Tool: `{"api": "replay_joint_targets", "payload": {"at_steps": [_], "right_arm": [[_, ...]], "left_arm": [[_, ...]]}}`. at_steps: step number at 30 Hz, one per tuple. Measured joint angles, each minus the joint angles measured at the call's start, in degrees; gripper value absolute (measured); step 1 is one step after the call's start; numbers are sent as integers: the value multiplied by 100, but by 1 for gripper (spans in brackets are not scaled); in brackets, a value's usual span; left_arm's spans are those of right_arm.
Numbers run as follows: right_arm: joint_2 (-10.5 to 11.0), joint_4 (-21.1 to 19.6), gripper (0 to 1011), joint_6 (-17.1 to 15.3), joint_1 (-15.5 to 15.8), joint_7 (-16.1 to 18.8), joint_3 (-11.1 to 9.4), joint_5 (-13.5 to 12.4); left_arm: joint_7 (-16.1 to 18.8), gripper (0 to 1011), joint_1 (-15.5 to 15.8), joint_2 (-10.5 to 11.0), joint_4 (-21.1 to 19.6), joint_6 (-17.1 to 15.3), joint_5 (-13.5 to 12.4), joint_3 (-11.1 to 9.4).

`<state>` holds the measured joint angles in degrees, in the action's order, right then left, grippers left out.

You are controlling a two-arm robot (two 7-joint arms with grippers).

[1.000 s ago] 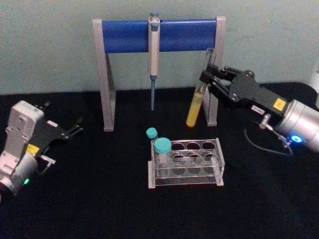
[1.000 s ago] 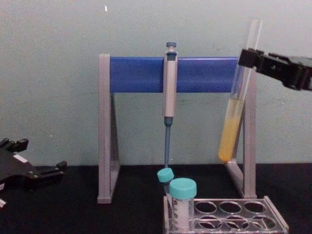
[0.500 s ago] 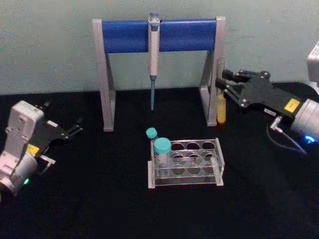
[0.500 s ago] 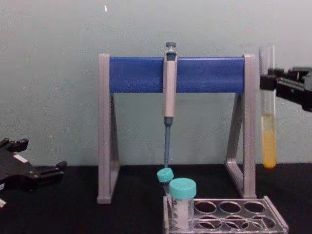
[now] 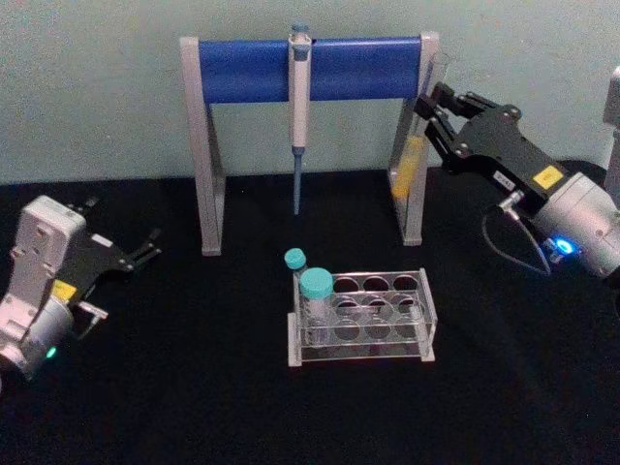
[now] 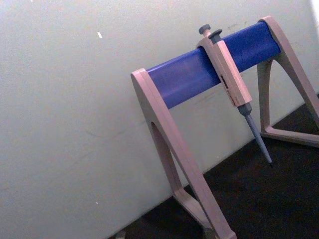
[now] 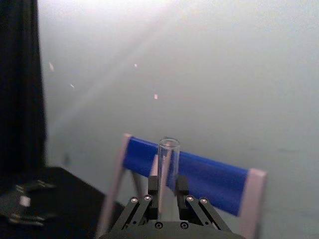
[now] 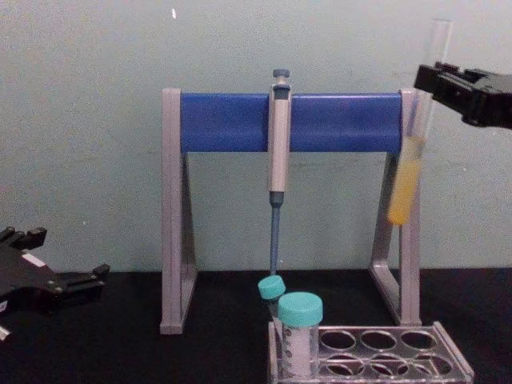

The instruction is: Pick up the test tube from the test tube rack, shake it, then place it back into the test tube rack.

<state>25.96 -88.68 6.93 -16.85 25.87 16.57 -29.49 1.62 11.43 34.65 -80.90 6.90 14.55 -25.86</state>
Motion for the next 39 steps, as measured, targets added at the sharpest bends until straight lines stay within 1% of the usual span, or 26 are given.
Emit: {"api": "replay_joint_targets", "payload": {"at_steps": [1, 2, 4, 5, 7, 8, 10, 14, 15, 16, 18, 19, 22, 23, 24, 25, 27, 30, 31, 32, 33, 35, 36, 37, 38, 39], "right_arm": [[-25, 20, 226, -72, -12, 80, -13, -121], [-58, 54, 226, -210, -38, 226, -27, -345], [-63, 86, 226, -357, -64, 393, -29, -565], [-38, 116, 226, -508, -96, 553, -16, -767], [-5, 138, 226, -638, -117, 679, -2, -936], [47, 152, 226, -765, -138, 815, 14, -1094], [149, 156, 226, -909, -151, 1005, 37, -1265], [335, 123, 226, -1029, -150, 1178, 80, -1355], [451, 79, 226, -1058, -137, 1246, 108, -1348], [575, 26, 226, -1060, -116, 1275, 138, -1309], [695, -30, 226, -1049, -94, 1273, 171, -1209], [824, -103, 226, -1005, -71, 1233, 214, -1064], [999, -215, 226, -902, -42, 1085, 279, -752], [1105, -295, 226, -815, -28, 937, 327, -506], [1145, -334, 226, -775, -21, 859, 348, -388], [1145, -334, 226, -775, -21, 859, 348, -388], [1203, -449, 226, -598, 12, 505, 387, 110], [1168, -506, 226, -410, 44, 197, 396, 520], [1109, -522, 226, -295, 54, 11, 404, 745], [1070, -527, 226, -237, 58, -81, 408, 853], [977, -526, 226, -132, 59, -243, 413, 1031], [872, -502, 226, -46, 53, -362, 420, 1144], [757, -457, 226, 26, 39, -439, 420, 1205], [695, -430, 226, 60, 28, -456, 420, 1208], [583, -375, 226, 112, 8, -461, 410, 1183], [583, -375, 226, 112, 8, -461, 410, 1183]], "left_arm": [[0, 1001, 0, 0, 0, 0, 0, 0], [0, 1001, 0, 0, 0, 0, 0, 0], [0, 1001, 0, 0, 0, 0, 0, 0], [0, 1001, 0, 0, 0, 0, 0, 0], [0, 1001, 0, 0, 0, 0, 0, 0], [0, 1001, 0, 0, 0, 0, 0, 0], [0, 1001, 0, 0, 0, 0, 0, 0], [0, 1001, 0, 0, 0, 0, 0, 0], [0, 1002, 0, 0, 0, 0, 0, 0], [0, 1002, 0, 0, 0, 0, 0, 0], [0, 1001, 0, 0, 0, 0, 0, 0], [0, 1001, 0, 0, 0, 0, 0, 0], [0, 1001, 0, 0, 0, 0, 0, 0], [0, 1001, 0, 0, 0, 0, 0, 0], [0, 1001, 0, 0, 0, 0, 0, 0], [0, 1001, 0, 0, 0, 1, 0, 0], [0, 1001, 0, 0, 0, 0, 0, 0], [0, 1001, 0, 0, 0, 0, 0, 0], [0, 1001, 0, 0, 0, 0, 0, 0], [0, 1001, 0, 0, 0, 0, 0, 0], [0, 1001, 0, 0, 0, 0, 0, 0], [0, 1002, 0, 0, 0, 0, 0, 0], [0, 1001, 0, 0, 0, 0, 0, 0], [0, 1001, 0, 0, 0, 0, 0, 0], [0, 1001, 0, 0, 0, 0, 0, 0], [0, 1001, 0, 0, 0, 0, 0, 0]]}}
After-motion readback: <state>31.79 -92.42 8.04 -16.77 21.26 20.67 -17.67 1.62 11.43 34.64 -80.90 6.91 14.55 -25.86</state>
